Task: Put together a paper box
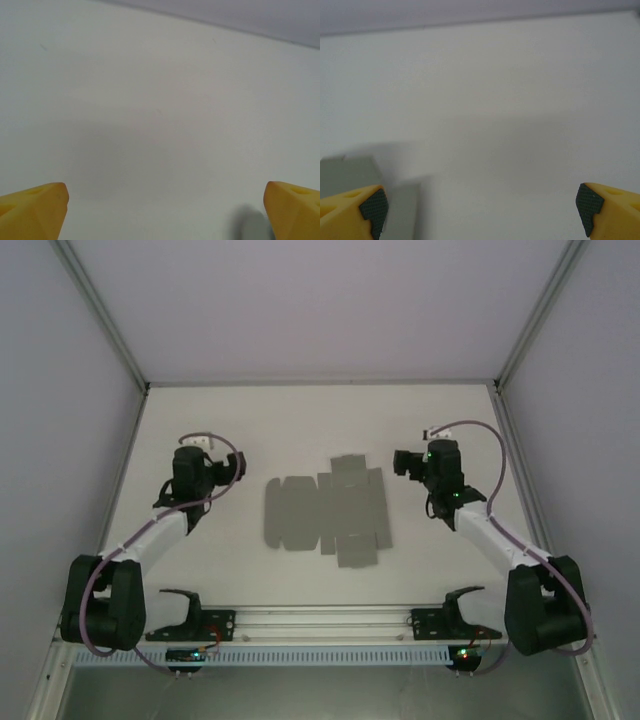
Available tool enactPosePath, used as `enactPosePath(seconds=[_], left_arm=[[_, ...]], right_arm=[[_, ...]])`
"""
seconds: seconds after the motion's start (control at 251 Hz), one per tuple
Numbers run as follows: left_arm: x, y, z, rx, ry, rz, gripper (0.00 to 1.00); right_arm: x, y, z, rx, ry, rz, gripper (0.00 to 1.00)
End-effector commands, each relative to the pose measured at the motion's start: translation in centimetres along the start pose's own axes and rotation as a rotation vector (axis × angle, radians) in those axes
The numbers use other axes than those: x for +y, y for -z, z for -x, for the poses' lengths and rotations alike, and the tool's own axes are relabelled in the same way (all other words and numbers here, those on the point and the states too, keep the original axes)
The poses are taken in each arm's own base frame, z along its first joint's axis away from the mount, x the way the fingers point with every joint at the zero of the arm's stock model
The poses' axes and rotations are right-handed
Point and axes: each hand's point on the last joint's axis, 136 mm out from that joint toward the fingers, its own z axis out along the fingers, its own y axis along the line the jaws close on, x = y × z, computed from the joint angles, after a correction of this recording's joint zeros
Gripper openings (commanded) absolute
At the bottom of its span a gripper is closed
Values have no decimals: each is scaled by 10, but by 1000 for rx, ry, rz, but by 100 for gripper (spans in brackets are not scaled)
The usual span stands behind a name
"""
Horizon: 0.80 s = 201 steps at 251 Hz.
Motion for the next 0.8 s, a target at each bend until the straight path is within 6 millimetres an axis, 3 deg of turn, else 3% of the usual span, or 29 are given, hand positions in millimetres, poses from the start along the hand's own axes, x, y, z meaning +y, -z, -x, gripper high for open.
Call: enactPosePath(seconds=[0.0,0.104,0.192,0.375,0.491,0.659,0.798], left_arm=[[-36,8,-38,164,36,-148,99],[-55,11,-64,268,-1,-221,100],[-68,12,-85,350,16,-291,100],[-92,13,-118,477,56,-431,98],[-95,9,-135,537,61,-439,93],[-99,4,-153,606,98,-459,82],[-109,2,-155,614,130,-511,68]], right_arm=[[36,4,-25,132,-52,140,100],[76,0,-39,149,-53,336,99],[88,-5,-49,176,-75,385,99],[87,-11,-62,212,-85,366,99],[87,-10,-72,238,-85,365,99],[83,-12,-81,256,-98,345,99],[87,-18,-88,289,-106,354,100]])
